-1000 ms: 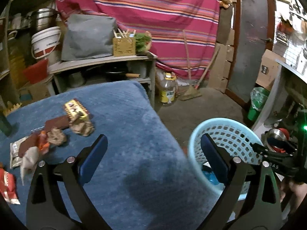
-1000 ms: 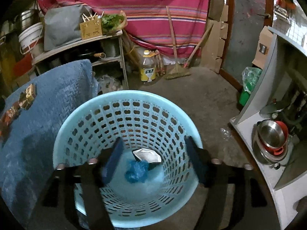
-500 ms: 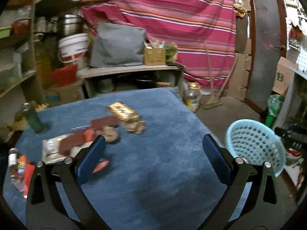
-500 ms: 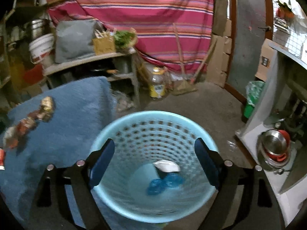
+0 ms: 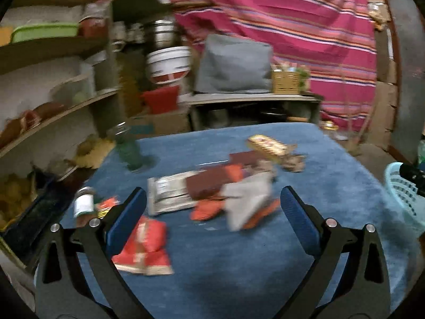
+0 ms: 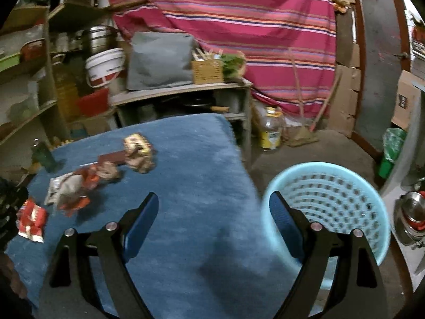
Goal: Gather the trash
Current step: 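Move the right gripper back over the table while the left approaches the red paper packet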
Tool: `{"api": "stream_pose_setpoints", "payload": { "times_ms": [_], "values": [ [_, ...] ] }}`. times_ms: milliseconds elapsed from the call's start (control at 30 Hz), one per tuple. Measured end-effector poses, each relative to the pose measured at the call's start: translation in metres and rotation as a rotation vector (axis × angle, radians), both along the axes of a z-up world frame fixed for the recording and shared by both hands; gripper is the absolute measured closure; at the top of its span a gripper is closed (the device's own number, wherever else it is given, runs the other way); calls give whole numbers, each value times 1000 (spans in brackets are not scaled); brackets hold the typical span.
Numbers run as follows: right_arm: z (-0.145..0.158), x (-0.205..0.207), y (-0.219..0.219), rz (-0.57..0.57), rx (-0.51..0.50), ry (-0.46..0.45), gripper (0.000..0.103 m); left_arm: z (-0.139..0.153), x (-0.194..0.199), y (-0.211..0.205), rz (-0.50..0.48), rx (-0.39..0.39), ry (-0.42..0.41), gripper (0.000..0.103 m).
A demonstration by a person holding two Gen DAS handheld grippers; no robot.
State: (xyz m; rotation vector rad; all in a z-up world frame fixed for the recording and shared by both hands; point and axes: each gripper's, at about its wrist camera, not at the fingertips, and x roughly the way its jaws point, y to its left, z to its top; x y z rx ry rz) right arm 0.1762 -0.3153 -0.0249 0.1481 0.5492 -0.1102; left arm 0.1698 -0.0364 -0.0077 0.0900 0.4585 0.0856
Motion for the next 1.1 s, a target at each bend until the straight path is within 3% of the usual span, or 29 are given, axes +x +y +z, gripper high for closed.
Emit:
{"api": "stream_pose_setpoints", "payload": {
  "times_ms": [200, 400, 633, 733, 800, 933, 1100],
  "values": [
    [-10, 13, 57, 62, 14, -1, 19, -21, 3, 59, 91, -52, 39, 6],
    [-20, 19, 102, 108, -54, -17, 19, -37, 3, 97, 139, -118, 75, 6],
    [-39, 21, 106, 75, -60, 4, 19, -61, 7, 110, 123, -168, 158, 9],
    [-43, 24, 105, 72, -64, 21, 19, -65, 10, 108, 102, -173, 168, 15],
    [-45, 26, 105, 68, -60, 28, 19, -68, 13, 105, 81, -169, 183, 25],
    [-49, 30, 106, 73, -60, 44, 19, -73, 18, 99, 45, -170, 221, 37],
    [-53, 31, 111, 90, -73, 55, 19, -77, 23, 97, -1, -219, 264, 58]
  ]
}}
